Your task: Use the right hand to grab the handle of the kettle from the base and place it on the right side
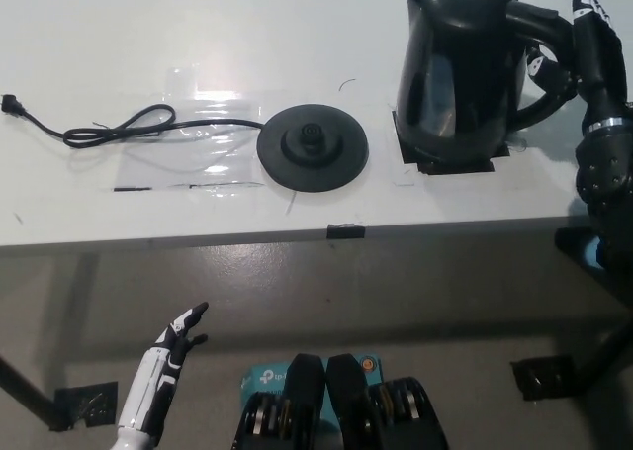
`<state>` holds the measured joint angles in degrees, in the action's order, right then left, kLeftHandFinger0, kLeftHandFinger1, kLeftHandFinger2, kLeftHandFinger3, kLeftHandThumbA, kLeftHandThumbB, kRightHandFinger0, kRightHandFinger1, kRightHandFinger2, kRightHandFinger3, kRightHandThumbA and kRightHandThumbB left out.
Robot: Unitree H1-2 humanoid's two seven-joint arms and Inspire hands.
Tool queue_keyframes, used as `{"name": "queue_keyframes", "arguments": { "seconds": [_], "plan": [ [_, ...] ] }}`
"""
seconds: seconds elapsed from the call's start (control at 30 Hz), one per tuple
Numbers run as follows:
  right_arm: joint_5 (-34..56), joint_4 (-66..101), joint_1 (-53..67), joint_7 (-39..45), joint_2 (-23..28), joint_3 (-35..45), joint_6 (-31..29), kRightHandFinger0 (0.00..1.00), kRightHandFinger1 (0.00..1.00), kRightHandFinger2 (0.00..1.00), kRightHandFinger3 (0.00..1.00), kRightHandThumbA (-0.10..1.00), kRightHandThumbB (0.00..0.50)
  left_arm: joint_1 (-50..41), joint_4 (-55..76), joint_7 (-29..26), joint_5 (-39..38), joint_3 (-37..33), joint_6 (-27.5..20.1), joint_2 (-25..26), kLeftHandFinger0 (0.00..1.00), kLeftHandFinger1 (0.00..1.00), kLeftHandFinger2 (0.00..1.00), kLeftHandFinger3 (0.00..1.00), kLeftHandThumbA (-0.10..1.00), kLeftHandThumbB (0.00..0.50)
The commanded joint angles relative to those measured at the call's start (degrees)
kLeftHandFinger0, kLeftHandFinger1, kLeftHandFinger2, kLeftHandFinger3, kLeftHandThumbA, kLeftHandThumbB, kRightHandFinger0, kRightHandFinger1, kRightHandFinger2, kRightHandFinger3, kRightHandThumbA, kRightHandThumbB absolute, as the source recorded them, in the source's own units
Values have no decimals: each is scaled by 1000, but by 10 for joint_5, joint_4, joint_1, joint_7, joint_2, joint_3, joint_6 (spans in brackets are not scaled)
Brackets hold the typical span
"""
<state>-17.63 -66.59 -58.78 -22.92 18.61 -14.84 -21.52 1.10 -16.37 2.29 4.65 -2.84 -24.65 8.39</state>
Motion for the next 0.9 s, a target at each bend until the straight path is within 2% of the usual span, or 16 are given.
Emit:
{"name": "queue_keyframes", "arguments": {
  "seconds": [0.0,0.13,0.3,0.33,0.43,0.53,0.63,0.77,0.87],
  "plan": [
    [83,60,26,252,16,13,28,1000,1000,1000,1000,771,500,-1,24,3,-9,9,-19,10,886,995,962,892,1000,498],
    [128,102,44,312,31,27,32,1000,1000,1000,1000,768,500,4,25,3,-12,10,-11,8,877,981,946,886,1000,500],
    [263,210,85,422,44,71,89,1000,1000,1000,1000,605,490,7,25,2,-13,13,-9,11,881,980,945,885,1000,500],
    [269,216,88,426,43,73,92,1000,1000,1000,1000,603,490,6,24,2,-12,13,-11,11,880,981,946,887,1000,500],
    [315,272,120,445,46,89,111,1000,1000,1000,1000,692,500,2,21,4,-17,12,-16,11,884,985,949,888,1000,500],
    [359,316,144,464,47,108,134,1000,1000,1000,1000,698,500,3,23,3,-12,12,-11,12,881,982,947,892,1000,500],
    [387,344,161,475,47,122,157,1000,1000,1000,1000,634,500,5,24,3,-15,13,-9,11,880,975,938,885,1000,500],
    [398,390,191,465,48,135,165,1000,1000,1000,1000,683,500,5,20,4,-18,13,-15,11,886,975,933,881,1000,500],
    [411,419,208,449,40,157,160,1000,1000,1000,1000,674,500,6,20,3,-15,13,-14,11,884,978,941,890,1000,500]
  ]
}}
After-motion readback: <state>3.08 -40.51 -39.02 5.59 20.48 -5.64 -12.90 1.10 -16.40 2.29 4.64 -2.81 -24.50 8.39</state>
